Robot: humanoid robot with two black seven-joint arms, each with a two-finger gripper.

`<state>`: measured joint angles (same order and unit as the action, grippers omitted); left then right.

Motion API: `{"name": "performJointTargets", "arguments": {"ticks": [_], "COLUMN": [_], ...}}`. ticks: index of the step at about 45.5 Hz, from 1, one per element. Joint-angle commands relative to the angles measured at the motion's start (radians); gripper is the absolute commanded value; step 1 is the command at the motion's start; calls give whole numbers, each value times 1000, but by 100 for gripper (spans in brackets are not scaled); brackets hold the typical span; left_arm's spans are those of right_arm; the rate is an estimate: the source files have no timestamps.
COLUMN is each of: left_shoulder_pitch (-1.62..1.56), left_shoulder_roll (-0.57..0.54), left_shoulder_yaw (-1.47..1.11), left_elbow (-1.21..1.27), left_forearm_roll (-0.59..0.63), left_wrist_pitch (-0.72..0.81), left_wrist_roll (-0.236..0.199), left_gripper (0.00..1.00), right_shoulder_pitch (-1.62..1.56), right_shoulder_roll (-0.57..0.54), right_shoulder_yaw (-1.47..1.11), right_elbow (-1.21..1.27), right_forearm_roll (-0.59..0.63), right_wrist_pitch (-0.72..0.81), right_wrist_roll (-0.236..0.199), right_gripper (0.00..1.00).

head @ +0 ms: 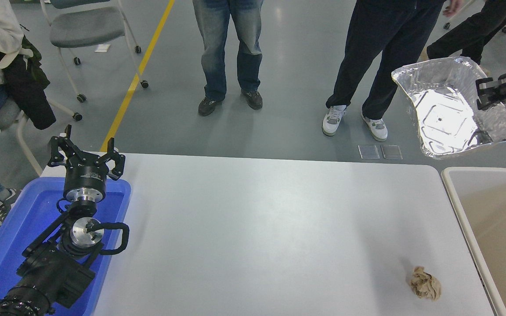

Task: Pick up foil plate and place in dustbin

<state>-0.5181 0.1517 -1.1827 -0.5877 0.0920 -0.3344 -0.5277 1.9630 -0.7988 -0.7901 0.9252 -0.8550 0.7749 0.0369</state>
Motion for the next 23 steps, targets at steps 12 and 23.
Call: {"name": "performJointTargets", "arguments": {"ticks": [12, 23], "left_shoulder_pitch": [0, 1], "left_shoulder_roll": [0, 0], "left_shoulder_yaw": [0, 0], "left_elbow": [0, 0], "left_forearm_roll": [0, 0], "left_wrist_pitch": [0, 0], "left_wrist_roll": [0, 0], "left_gripper": [99, 99], "right_shoulder_pitch": [-318, -550], "right_shoulder_roll": [-163, -123], "right_shoulder_yaw": [11, 14], "right_elbow": [-295, -450], "right_forearm_roll": [177, 586], "right_wrist_pitch": [-391, -641], "right_wrist_roll": [-5, -6], "right_gripper": [0, 0]}}
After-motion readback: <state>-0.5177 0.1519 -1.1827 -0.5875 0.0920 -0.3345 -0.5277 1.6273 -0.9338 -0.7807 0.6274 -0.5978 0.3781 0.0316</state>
